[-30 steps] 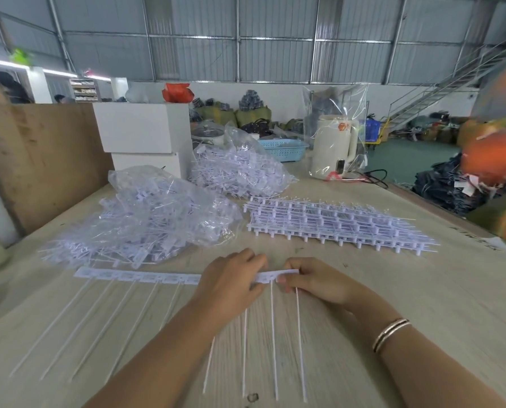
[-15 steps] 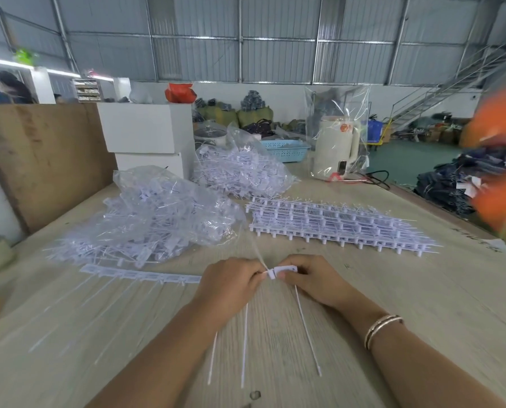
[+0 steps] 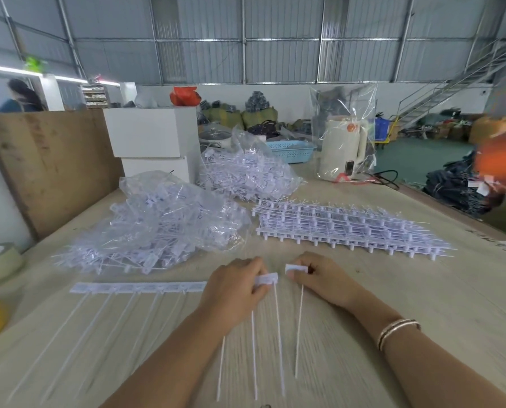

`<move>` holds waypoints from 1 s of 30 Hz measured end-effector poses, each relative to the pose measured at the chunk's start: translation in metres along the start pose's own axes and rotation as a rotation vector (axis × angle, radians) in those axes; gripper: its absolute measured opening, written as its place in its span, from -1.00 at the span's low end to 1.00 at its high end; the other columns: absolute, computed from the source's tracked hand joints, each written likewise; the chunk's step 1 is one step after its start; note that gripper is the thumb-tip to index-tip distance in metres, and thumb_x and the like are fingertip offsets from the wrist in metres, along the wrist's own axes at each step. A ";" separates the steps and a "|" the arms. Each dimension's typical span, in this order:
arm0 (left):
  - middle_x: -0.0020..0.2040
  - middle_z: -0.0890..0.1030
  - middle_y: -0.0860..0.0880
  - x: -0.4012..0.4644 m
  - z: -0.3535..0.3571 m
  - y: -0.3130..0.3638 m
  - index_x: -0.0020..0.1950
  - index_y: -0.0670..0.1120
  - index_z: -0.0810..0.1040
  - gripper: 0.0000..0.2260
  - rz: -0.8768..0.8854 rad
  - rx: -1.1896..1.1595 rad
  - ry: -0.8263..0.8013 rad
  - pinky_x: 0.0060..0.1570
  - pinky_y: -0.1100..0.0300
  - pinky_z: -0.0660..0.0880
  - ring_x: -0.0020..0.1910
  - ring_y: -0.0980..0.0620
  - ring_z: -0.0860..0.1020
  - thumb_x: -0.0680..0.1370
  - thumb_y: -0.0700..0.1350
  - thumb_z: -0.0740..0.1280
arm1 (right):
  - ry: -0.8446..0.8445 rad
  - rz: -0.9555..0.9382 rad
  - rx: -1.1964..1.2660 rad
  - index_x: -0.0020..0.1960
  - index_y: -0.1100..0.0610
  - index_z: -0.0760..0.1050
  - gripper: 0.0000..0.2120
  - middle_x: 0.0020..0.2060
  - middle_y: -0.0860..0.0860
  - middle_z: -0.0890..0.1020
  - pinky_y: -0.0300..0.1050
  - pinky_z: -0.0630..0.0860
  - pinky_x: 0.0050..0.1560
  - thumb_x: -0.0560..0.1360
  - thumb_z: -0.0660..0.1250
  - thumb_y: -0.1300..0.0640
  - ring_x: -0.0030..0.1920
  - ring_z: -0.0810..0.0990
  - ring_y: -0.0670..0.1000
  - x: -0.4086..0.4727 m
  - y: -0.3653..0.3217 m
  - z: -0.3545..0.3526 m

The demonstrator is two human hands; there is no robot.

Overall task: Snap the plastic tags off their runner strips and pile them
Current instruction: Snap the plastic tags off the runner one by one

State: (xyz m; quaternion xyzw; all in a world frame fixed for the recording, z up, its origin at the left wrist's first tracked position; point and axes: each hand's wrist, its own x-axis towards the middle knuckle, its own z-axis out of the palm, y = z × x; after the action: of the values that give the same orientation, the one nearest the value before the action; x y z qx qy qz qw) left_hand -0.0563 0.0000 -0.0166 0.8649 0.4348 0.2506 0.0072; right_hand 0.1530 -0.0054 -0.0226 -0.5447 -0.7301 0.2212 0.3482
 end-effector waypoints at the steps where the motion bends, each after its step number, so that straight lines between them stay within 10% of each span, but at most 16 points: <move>1: -0.06 0.55 0.09 0.002 0.002 0.001 0.05 0.03 0.44 -0.84 0.007 0.028 -0.007 -0.18 0.18 0.35 -0.10 0.07 0.50 0.55 0.08 0.25 | -0.007 -0.009 -0.045 -0.18 0.15 0.51 -0.85 -0.25 -0.01 0.47 -0.36 0.31 -0.28 0.52 0.34 0.10 -0.31 0.39 -0.15 0.001 0.000 0.001; 16: -0.32 0.31 0.13 0.002 0.004 -0.007 -0.14 0.03 0.34 -0.60 -0.175 0.162 -0.104 -0.23 0.13 0.27 -0.22 0.05 0.38 0.43 0.37 0.19 | -0.050 0.023 -0.053 -0.02 -0.13 0.57 -0.84 -0.13 -0.18 0.52 -0.51 0.35 -0.11 0.49 0.37 0.13 -0.17 0.47 -0.34 0.005 0.001 0.003; 30: -0.35 0.28 0.17 0.005 0.002 0.003 -0.16 0.02 0.29 -0.64 -0.096 0.017 0.039 -0.27 0.17 0.20 -0.24 0.08 0.36 0.40 0.25 0.34 | 0.058 -0.198 -0.107 -0.01 0.14 0.66 -0.83 -0.10 -0.03 0.53 -0.32 0.27 0.10 0.54 0.31 0.14 -0.01 0.39 -0.23 0.002 -0.016 0.013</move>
State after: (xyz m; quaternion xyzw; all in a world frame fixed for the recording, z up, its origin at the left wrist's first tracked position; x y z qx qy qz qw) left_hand -0.0512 0.0022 -0.0152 0.8379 0.4782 0.2632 0.0033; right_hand 0.1330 -0.0077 -0.0195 -0.4940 -0.7807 0.1309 0.3596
